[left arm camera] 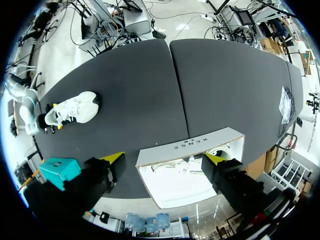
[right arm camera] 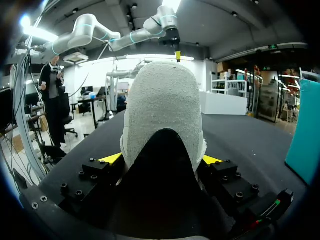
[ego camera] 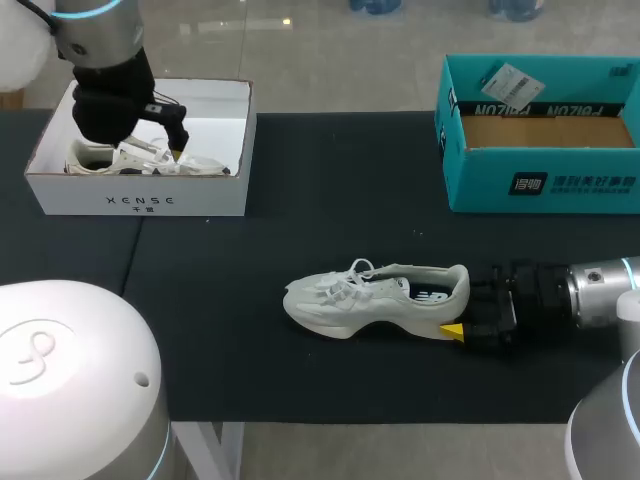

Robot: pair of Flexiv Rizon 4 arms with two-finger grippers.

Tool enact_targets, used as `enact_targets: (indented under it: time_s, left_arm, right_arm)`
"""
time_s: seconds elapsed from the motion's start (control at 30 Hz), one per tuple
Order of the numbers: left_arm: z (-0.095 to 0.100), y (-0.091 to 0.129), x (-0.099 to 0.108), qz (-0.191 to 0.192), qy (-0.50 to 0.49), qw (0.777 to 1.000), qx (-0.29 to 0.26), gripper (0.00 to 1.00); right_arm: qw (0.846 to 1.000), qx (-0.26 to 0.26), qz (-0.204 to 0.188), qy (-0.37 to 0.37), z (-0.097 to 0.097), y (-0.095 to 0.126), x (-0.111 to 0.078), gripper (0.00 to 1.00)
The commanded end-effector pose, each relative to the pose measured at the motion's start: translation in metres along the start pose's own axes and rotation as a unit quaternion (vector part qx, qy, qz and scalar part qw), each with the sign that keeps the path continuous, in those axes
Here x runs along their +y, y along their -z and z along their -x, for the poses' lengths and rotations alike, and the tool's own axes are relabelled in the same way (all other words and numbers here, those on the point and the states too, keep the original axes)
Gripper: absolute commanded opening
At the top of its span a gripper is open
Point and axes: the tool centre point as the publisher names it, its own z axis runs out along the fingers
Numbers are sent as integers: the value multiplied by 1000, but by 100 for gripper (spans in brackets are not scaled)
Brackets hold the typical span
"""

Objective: Take the shoe out of the shoebox, open the shoe tongue, remove and reinsert the insole, then place the shoe into the shoebox

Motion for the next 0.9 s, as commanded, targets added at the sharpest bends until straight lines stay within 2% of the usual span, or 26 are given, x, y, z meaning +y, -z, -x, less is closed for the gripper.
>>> enact_targets:
  time_s: [0.03, 0.13, 0.17, 0.2, 0.87, 0.9]
  left_arm:
    - [23, -1, -29, 0, 11, 1000, 7, 100]
    - [37, -2, -37, -30, 82, 996, 21, 100]
    - [41, -3, -39, -32, 114, 992, 41, 100]
    - [46, -4, -43, -35, 127, 991, 38, 100]
    - [46, -4, -43, -35, 127, 991, 38, 100]
    - [50, -3, -39, -41, 183, 981, 43, 100]
  right_arm:
    - [1000, -1, -1, 0, -1, -4, -3, 0]
    - [1000, -1, -1, 0, -1, -4, -3, 0]
    - [1000, -1, -1, 0, -1, -4, -3, 0]
    - [1000, -1, -1, 0, -1, -4, -3, 0]
    - [1000, -1, -1, 0, -1, -4, -3, 0]
    - [1000, -1, -1, 0, -1, -4, -3, 0]
